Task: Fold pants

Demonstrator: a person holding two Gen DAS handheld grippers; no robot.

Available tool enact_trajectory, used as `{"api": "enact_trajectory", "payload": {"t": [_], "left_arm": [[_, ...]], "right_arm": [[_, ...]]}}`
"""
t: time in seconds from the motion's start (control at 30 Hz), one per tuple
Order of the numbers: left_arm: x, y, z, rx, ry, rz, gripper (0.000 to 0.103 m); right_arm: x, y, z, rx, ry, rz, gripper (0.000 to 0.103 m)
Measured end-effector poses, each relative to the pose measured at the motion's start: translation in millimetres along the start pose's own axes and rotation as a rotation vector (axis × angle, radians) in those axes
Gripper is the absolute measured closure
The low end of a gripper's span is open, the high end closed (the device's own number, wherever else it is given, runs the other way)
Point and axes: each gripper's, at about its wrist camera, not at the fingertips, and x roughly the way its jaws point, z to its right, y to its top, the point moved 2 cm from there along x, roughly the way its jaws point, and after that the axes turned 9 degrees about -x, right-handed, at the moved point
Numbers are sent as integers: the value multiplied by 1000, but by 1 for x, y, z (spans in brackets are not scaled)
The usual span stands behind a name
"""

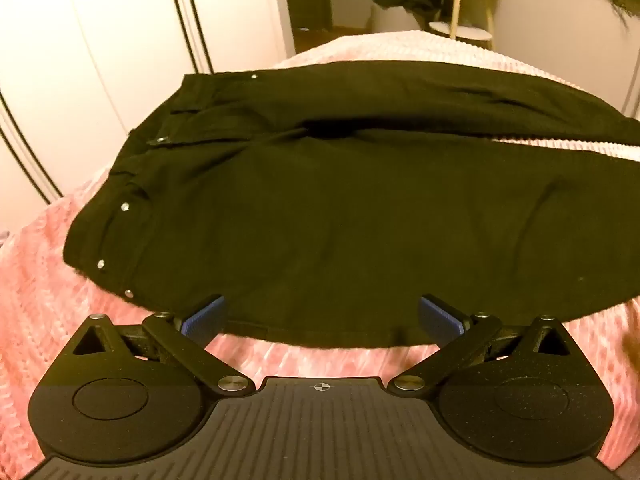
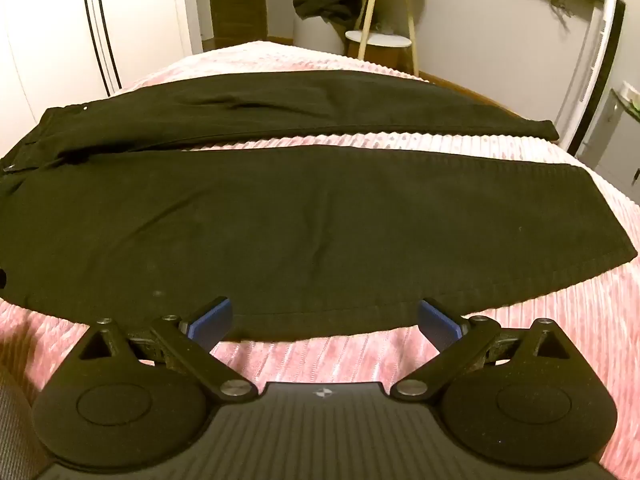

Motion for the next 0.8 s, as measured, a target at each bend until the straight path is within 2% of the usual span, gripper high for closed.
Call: {"api": "enact_trajectory", "payload": {"t": [0.8], "left_arm": [[3,-2,0,-6,-6,-14,0]], "right_arm": [[-3,0,2,9,4,1,4]]}}
